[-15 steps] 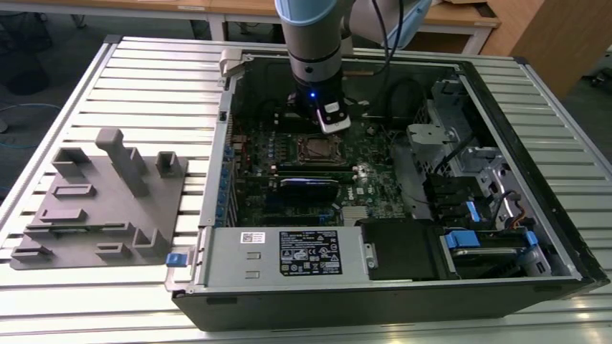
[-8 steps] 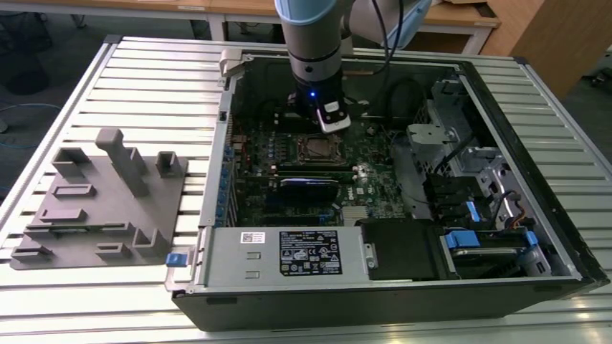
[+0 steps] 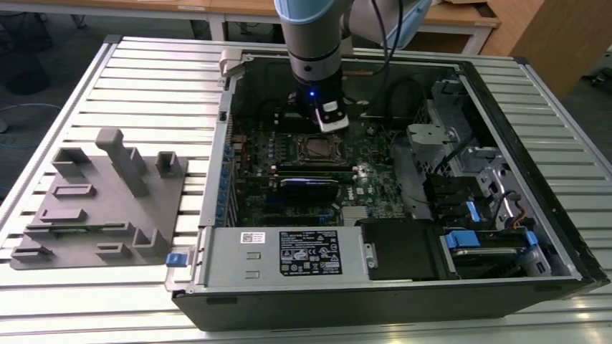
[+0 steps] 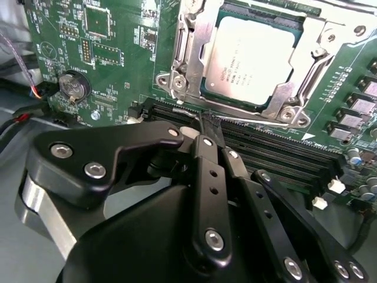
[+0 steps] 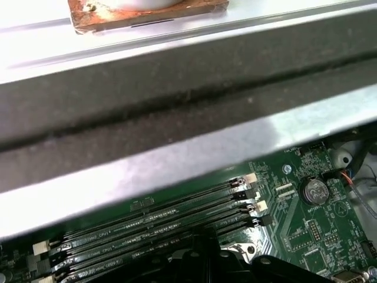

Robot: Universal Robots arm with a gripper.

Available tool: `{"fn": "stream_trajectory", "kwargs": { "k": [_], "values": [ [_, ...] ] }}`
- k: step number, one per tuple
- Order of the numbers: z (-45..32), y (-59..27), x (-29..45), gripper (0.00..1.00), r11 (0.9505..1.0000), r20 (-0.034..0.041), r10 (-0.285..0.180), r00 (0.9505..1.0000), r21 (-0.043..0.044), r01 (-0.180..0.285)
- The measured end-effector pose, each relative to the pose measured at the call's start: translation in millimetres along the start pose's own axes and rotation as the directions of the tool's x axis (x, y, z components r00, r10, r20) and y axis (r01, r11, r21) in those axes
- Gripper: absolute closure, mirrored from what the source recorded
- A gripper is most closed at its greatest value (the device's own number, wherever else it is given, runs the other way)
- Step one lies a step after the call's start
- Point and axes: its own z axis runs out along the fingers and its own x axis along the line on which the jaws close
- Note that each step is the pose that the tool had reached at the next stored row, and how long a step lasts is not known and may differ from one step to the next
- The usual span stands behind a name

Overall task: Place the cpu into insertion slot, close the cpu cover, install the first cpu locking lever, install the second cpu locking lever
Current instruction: 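Install the first cpu locking lever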

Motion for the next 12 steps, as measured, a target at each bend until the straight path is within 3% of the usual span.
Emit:
{"fn": "stream_trajectory", "kwargs": {
  "k": [12],
  "values": [
    [1.7, 1.1, 1.3, 0.89, 0.9988, 0.0178, 0.048, 0.9987, 0.0051, -0.048]
  ]
}}
